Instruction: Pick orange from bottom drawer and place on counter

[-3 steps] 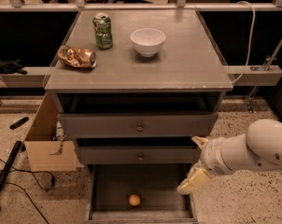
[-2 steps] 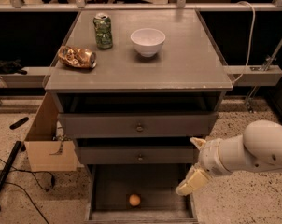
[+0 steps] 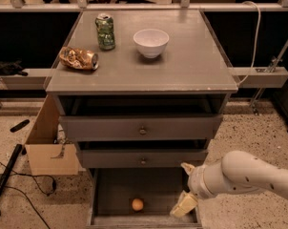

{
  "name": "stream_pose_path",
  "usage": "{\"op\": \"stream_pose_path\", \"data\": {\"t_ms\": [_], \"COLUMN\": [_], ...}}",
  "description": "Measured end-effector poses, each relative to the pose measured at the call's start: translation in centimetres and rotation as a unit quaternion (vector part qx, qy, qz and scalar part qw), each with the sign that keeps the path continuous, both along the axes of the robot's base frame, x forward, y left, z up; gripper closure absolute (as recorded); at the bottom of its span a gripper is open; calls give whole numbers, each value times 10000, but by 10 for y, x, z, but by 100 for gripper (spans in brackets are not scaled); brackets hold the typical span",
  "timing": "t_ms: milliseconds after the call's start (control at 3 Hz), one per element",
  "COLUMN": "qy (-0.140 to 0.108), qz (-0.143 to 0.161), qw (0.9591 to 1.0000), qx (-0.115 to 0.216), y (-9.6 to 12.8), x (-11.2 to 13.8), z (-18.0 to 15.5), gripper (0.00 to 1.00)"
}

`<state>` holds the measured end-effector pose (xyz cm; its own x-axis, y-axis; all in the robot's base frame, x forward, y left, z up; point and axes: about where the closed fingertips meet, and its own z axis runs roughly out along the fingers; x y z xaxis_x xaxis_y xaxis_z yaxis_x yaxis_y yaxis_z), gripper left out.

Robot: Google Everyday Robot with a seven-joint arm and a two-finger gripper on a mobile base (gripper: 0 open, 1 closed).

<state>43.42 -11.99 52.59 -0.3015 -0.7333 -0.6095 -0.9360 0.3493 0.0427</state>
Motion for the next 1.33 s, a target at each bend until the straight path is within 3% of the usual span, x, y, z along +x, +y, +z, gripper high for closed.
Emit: {"op": "stream_pose_path", "data": {"t_ms": [333, 667, 1000, 1333], "qy": [127, 615, 615, 570], "qz": [26, 37, 37, 88], "qw": [9999, 9980, 9980, 9983], "qx": [29, -163, -163, -96], "y": [0, 1, 1, 15], "x": [-1, -1, -1, 6], "z": [-47, -103, -103, -117], "gripper": [0, 0, 0, 0]}}
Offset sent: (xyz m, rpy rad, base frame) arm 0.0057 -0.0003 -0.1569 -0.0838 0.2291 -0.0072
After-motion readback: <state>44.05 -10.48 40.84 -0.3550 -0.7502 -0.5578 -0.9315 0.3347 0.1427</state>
